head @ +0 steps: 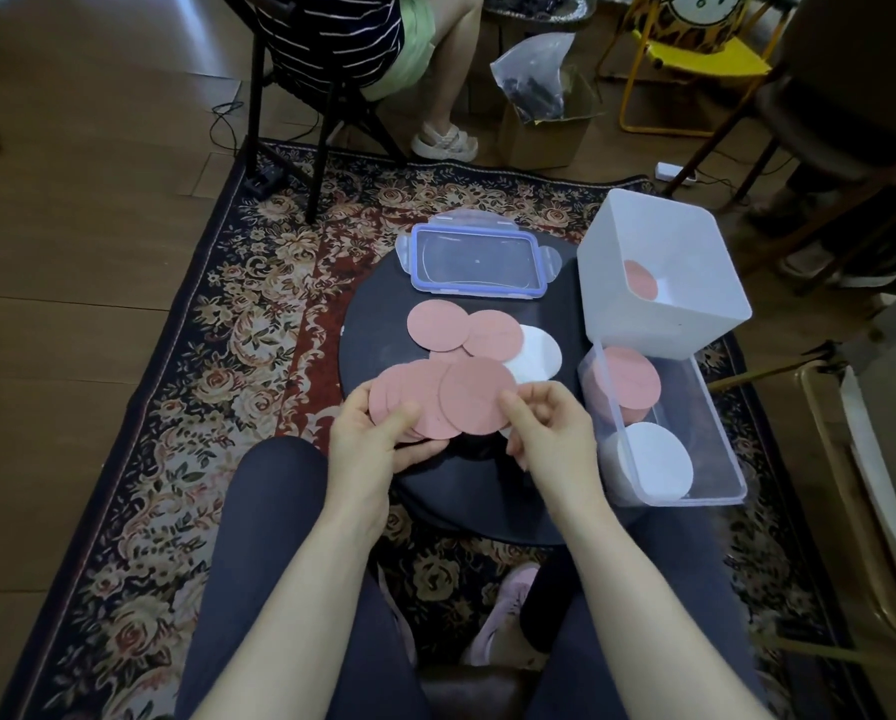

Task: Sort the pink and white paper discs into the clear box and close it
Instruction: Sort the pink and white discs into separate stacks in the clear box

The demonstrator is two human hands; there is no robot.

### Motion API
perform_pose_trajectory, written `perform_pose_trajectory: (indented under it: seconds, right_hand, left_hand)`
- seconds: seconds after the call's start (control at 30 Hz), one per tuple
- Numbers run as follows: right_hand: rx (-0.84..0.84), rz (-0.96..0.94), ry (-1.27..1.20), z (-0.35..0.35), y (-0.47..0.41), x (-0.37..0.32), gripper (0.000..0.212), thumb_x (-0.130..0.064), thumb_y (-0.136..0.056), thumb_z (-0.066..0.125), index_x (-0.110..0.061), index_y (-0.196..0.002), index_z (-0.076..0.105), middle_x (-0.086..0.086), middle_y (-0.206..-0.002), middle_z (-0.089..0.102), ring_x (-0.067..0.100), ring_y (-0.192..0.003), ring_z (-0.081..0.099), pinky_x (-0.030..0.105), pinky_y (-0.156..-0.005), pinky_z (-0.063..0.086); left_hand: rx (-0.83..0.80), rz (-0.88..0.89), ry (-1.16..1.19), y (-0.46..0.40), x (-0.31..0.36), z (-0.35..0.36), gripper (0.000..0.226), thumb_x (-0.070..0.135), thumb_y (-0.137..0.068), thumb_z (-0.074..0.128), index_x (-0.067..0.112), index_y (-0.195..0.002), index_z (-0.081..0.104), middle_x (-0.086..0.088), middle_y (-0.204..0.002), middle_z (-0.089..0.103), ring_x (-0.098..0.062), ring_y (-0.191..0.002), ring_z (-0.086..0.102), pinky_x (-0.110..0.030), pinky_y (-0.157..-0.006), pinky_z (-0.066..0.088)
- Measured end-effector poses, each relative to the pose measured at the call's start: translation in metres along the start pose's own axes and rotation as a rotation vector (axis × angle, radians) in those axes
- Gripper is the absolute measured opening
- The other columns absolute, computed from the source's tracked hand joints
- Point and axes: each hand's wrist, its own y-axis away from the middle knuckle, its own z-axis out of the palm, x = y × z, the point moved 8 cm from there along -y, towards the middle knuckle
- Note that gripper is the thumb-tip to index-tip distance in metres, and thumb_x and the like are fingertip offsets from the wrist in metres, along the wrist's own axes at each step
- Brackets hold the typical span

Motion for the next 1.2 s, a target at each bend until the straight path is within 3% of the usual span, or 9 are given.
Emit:
perform_pose_trajectory:
  seconds: [0.23, 0.4, 0.53, 0.67, 0.73, 0.87, 1.0, 1.2]
  right_hand:
    - [-0.081, 0.010, -0.059, -0.006, 0.020, 0.004, 0.010, -0.017, -0.088, 0.066, -0.016, -0.097, 0.063, -0.005, -0.067, 0.061, 0.004, -0.047, 0.048, 0.014, -0.047, 0.038]
    - [-0.199, -0.096, -0.016, -0.004, 0.033, -0.004, 0.018, -0.008, -0.091, 0.059, -0.022, -0.101, 0.064, -0.005, -0.080, 0.069, 0.002, -0.055, 0.051, 0.016, -0.056, 0.043]
    - [-0.151, -0.200, 0.093, -0.011, 0.044, -0.005, 0.019, -0.007, -0.091, 0.058, -0.026, -0.093, 0.062, -0.009, -0.083, 0.072, 0.002, -0.069, 0.060, 0.021, -0.071, 0.048]
    - [-0.118, -0.273, 0.157, -0.018, 0.054, -0.004, 0.018, -0.007, -0.092, 0.056, -0.024, -0.097, 0.058, -0.015, -0.086, 0.071, 0.009, -0.082, 0.067, 0.027, -0.077, 0.053]
    - [-0.099, -0.278, 0.171, -0.022, 0.055, -0.001, 0.018, -0.009, -0.091, 0.059, -0.026, -0.097, 0.056, -0.016, -0.087, 0.069, 0.010, -0.083, 0.066, 0.030, -0.078, 0.053]
    - [-0.127, -0.265, 0.166, -0.022, 0.056, 0.003, 0.021, -0.011, -0.089, 0.063, -0.028, -0.095, 0.052, -0.012, -0.089, 0.067, 0.010, -0.084, 0.065, 0.030, -0.080, 0.054]
    - [-0.152, -0.293, 0.181, -0.018, 0.056, 0.003, 0.023, -0.011, -0.092, 0.060, -0.028, -0.107, 0.058, -0.017, -0.098, 0.067, 0.008, -0.098, 0.064, 0.022, -0.087, 0.050]
    - [-0.201, -0.349, 0.329, -0.003, 0.058, 0.006, 0.031, -0.008, -0.098, 0.043, -0.032, -0.112, 0.056, -0.018, -0.107, 0.062, 0.009, -0.106, 0.058, 0.023, -0.090, 0.045]
  left_hand:
    - [-0.139, 0.004, -0.012, 0.022, -0.009, 0.028, 0.031, -0.007, -0.087, 0.061, 0.010, -0.113, 0.059, -0.008, -0.103, 0.072, -0.024, -0.092, 0.070, -0.032, -0.065, 0.059]
    - [-0.244, 0.085, -0.148, 0.032, -0.007, 0.040, 0.031, -0.006, -0.090, 0.058, 0.015, -0.113, 0.058, -0.004, -0.106, 0.070, -0.022, -0.101, 0.066, -0.040, -0.084, 0.057]
    - [-0.337, 0.328, -0.547, 0.044, 0.003, 0.048, 0.029, 0.018, -0.087, 0.054, 0.030, -0.113, 0.057, 0.012, -0.110, 0.068, -0.009, -0.107, 0.062, -0.028, -0.093, 0.047]
    - [-0.263, 0.763, -1.161, 0.057, 0.014, 0.051, 0.022, 0.030, -0.092, 0.048, 0.027, -0.112, 0.055, 0.013, -0.102, 0.060, -0.013, -0.094, 0.055, -0.032, -0.080, 0.045]
    - [-0.230, 0.899, -1.343, 0.061, 0.014, 0.051, 0.019, 0.033, -0.092, 0.046, 0.021, -0.103, 0.057, 0.009, -0.095, 0.058, -0.017, -0.084, 0.053, -0.036, -0.070, 0.046]
    - [-0.314, 0.770, -1.259, 0.058, 0.007, 0.047, 0.026, 0.041, -0.094, 0.041, 0.025, -0.105, 0.058, 0.013, -0.099, 0.056, -0.012, -0.087, 0.058, -0.030, -0.069, 0.048]
    - [-0.347, 0.699, -1.170, 0.058, 0.001, 0.049, 0.030, 0.041, -0.095, 0.041, 0.028, -0.118, 0.056, 0.016, -0.107, 0.052, -0.006, -0.093, 0.056, -0.024, -0.073, 0.046]
    - [-0.357, 0.608, -1.098, 0.054, -0.008, 0.057, 0.019, 0.032, -0.096, 0.040, 0.031, -0.112, 0.050, 0.013, -0.107, 0.053, -0.012, -0.093, 0.059, -0.039, -0.076, 0.049]
